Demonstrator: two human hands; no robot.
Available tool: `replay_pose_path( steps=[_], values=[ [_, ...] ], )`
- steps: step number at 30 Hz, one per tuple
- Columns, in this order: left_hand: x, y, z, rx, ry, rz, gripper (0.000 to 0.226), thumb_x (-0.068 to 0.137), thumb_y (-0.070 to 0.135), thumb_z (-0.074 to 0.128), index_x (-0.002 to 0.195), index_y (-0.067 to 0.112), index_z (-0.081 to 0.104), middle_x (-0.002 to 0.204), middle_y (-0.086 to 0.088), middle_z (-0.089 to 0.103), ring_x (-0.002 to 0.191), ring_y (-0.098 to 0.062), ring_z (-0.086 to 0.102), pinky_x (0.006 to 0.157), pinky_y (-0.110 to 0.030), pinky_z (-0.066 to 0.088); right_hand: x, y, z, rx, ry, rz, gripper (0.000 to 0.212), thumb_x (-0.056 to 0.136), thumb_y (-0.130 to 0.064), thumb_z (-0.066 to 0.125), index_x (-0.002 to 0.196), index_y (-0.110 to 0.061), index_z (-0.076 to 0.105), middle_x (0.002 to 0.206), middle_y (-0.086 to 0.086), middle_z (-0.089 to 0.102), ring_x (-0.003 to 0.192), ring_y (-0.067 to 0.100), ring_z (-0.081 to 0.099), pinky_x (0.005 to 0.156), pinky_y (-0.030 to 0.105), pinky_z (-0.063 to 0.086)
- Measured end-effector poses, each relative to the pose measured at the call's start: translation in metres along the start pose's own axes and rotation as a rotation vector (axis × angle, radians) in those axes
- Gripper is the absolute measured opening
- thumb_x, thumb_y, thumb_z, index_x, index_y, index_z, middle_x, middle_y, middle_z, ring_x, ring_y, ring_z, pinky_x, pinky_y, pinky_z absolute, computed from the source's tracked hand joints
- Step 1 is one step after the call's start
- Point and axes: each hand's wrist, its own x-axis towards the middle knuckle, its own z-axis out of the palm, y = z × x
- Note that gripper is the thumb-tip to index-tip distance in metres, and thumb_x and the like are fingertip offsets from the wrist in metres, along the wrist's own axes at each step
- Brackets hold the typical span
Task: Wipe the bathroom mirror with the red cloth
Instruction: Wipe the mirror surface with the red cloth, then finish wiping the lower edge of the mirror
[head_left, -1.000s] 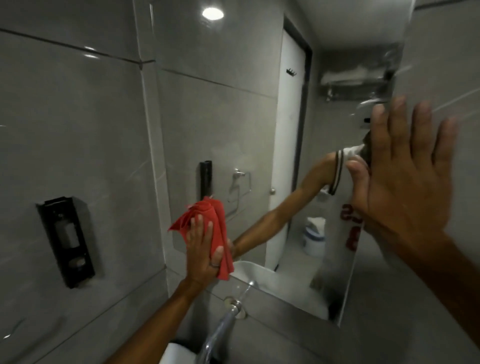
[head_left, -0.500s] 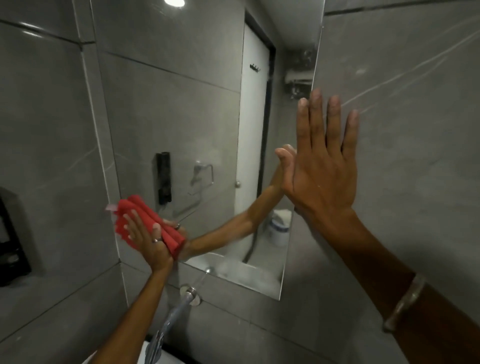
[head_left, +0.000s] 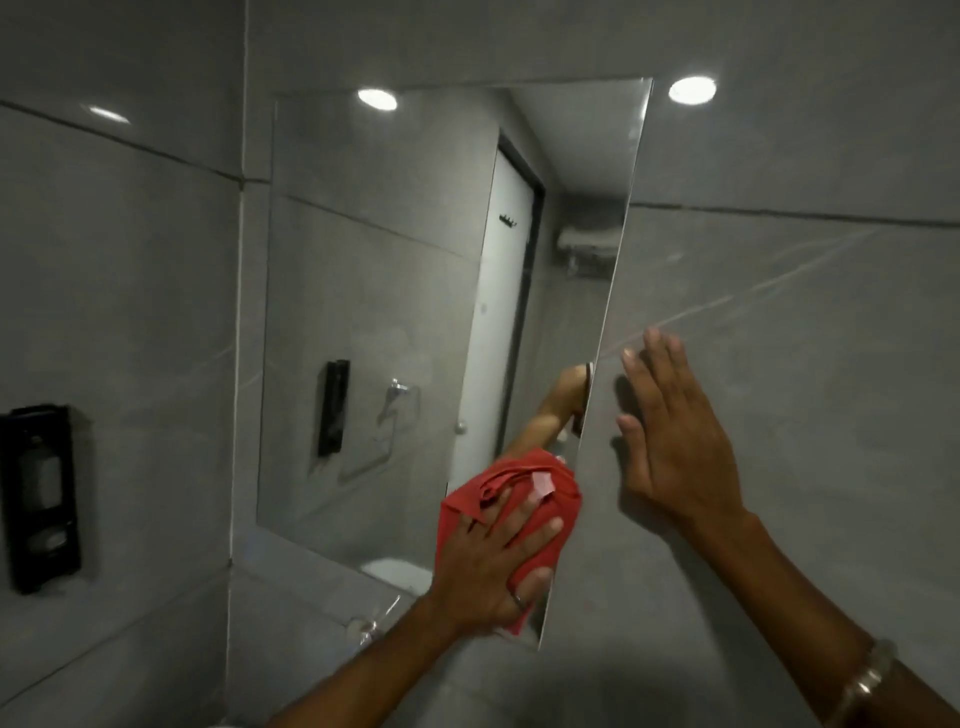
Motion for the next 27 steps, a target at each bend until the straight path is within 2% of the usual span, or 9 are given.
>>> replay_pose_path(
  steps=[2, 5, 7, 10, 14, 18, 23, 25, 27],
  values=[
    [0.052, -0.033, -0.023, 0.008, 0.018, 0.133, 0.067, 0.101, 0.052, 0.047, 0.162, 0.034, 0.025, 0.174, 0.001, 0.015, 0.160, -0.027, 0.017, 0.128, -0.044, 0.018, 0.008, 0.009, -0.008, 0.008, 0.021, 0.025, 0.062, 0.103, -0.026, 0.042, 0.160, -0.006, 0.028, 0.169, 0.013, 0.022, 0.165, 0.010, -0.005, 0.134, 0.023, 0.007],
    [0.160, -0.076, -0.067, 0.069, 0.032, 0.201, 0.066, 0.101, 0.056, 0.046, 0.161, 0.034, 0.027, 0.173, -0.002, 0.017, 0.161, -0.031, 0.013, 0.126, -0.050, 0.019, 0.023, 0.013, -0.016, 0.016, 0.047, 0.104, 0.060, 0.103, -0.028, 0.041, 0.159, -0.006, 0.032, 0.170, 0.012, 0.021, 0.164, 0.016, 0.004, 0.129, 0.040, 0.026],
    [0.234, -0.100, -0.099, 0.134, 0.014, 0.240, 0.069, 0.101, 0.060, 0.039, 0.162, 0.030, 0.025, 0.173, -0.007, 0.016, 0.161, -0.032, 0.008, 0.127, -0.057, 0.013, 0.027, 0.013, -0.018, 0.028, 0.041, 0.146, 0.062, 0.103, -0.029, 0.040, 0.160, -0.008, 0.030, 0.171, 0.009, 0.019, 0.164, 0.014, 0.000, 0.125, 0.048, 0.029],
    [0.326, -0.117, -0.139, 0.173, 0.004, 0.227, 0.072, 0.101, 0.063, 0.035, 0.162, 0.026, 0.026, 0.173, -0.008, 0.015, 0.161, -0.032, 0.006, 0.129, -0.057, 0.005, 0.024, 0.012, -0.018, 0.057, 0.020, 0.161, 0.064, 0.103, -0.031, 0.039, 0.162, -0.013, 0.024, 0.172, 0.006, 0.017, 0.164, 0.003, -0.007, 0.125, 0.051, 0.028],
    [0.383, -0.119, -0.163, 0.162, 0.032, 0.192, 0.065, 0.104, 0.053, 0.036, 0.162, 0.026, 0.028, 0.173, -0.006, 0.019, 0.161, -0.030, 0.009, 0.130, -0.055, 0.006, 0.021, 0.016, -0.016, 0.084, 0.067, 0.115, 0.063, 0.101, -0.028, 0.044, 0.160, -0.011, 0.029, 0.171, 0.009, 0.023, 0.165, 0.006, 0.000, 0.122, 0.051, 0.033],
    [0.373, -0.112, -0.153, 0.139, 0.075, 0.247, 0.057, 0.104, 0.033, 0.038, 0.159, 0.022, 0.035, 0.170, -0.009, 0.027, 0.160, -0.035, 0.014, 0.129, -0.059, 0.011, 0.019, 0.018, -0.014, 0.112, 0.101, 0.085, 0.063, 0.101, -0.026, 0.047, 0.158, -0.007, 0.032, 0.170, 0.008, 0.025, 0.166, 0.009, 0.004, 0.122, 0.047, 0.039],
    [0.267, -0.078, -0.107, -0.022, -0.096, 0.523, 0.062, 0.103, 0.032, 0.038, 0.162, 0.029, 0.022, 0.173, -0.002, 0.018, 0.160, -0.028, 0.015, 0.129, -0.055, 0.015, 0.006, 0.014, -0.018, 0.207, 0.113, 0.107, 0.059, 0.102, -0.019, 0.049, 0.155, 0.006, 0.039, 0.167, 0.022, 0.034, 0.164, 0.026, 0.018, 0.133, 0.024, 0.019],
    [0.204, -0.062, -0.091, -0.133, -0.239, 0.600, 0.063, 0.099, 0.027, 0.044, 0.160, 0.023, 0.029, 0.169, -0.003, 0.029, 0.153, -0.018, 0.033, 0.126, -0.042, 0.026, -0.010, 0.008, -0.021, 0.260, 0.090, 0.145, 0.057, 0.101, -0.015, 0.049, 0.150, 0.014, 0.045, 0.164, 0.024, 0.036, 0.160, 0.036, 0.025, 0.133, 0.025, 0.019],
    [0.135, -0.049, -0.077, -0.310, -0.426, 0.614, 0.060, 0.096, 0.012, 0.054, 0.155, 0.013, 0.042, 0.162, -0.002, 0.039, 0.143, 0.000, 0.038, 0.122, -0.019, 0.024, -0.034, -0.002, -0.028, 0.310, 0.048, 0.219, 0.056, 0.101, -0.015, 0.049, 0.150, 0.013, 0.045, 0.165, 0.021, 0.034, 0.159, 0.037, 0.025, 0.133, 0.026, 0.020]
  ],
)
